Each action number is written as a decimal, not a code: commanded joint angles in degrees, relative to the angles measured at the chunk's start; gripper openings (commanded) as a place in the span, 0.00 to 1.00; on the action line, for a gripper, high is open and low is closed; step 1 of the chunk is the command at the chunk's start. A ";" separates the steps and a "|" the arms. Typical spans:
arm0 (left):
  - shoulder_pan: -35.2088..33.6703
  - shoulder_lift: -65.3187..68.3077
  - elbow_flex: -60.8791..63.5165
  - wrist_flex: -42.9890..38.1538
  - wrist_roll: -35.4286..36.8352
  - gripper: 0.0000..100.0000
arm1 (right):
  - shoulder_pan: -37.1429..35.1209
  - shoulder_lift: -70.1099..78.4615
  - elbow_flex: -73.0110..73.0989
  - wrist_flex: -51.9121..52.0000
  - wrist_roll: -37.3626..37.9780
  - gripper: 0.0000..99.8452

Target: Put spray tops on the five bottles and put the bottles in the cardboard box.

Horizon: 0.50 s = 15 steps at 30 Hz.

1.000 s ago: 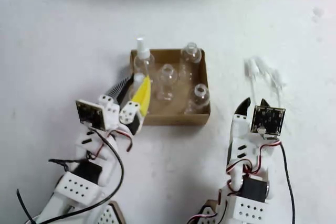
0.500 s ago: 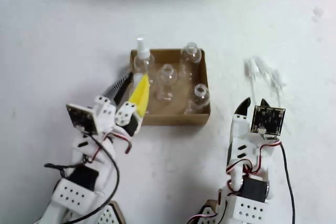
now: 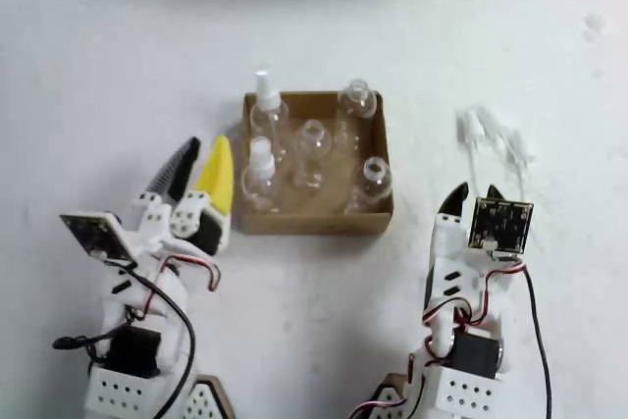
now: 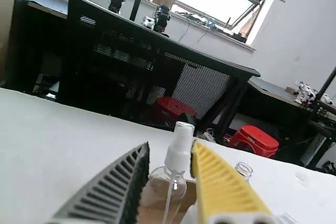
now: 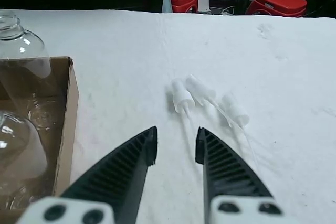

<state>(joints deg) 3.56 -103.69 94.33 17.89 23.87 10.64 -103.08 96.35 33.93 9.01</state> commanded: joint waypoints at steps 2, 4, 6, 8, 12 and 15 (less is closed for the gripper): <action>-7.96 -0.84 -5.19 0.70 0.62 0.12 | -0.57 0.13 0.53 0.31 0.00 0.11; -12.88 -0.84 -5.19 0.70 0.53 0.13 | -0.57 0.13 0.53 0.31 0.00 0.11; -18.15 -0.84 -4.48 0.70 0.53 0.13 | -0.57 0.13 0.53 0.31 0.00 0.11; -22.55 -0.84 -3.43 0.26 0.53 0.13 | -0.66 0.13 0.53 0.31 0.00 0.11; -25.45 -0.84 -3.08 0.26 0.53 0.13 | -0.66 0.13 0.53 0.31 0.00 0.11; -25.36 -0.84 -2.99 0.26 0.53 0.13 | -0.66 0.13 0.53 0.31 0.00 0.11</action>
<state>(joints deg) -20.97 -103.69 92.48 18.42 23.87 10.64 -103.08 96.35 33.93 9.01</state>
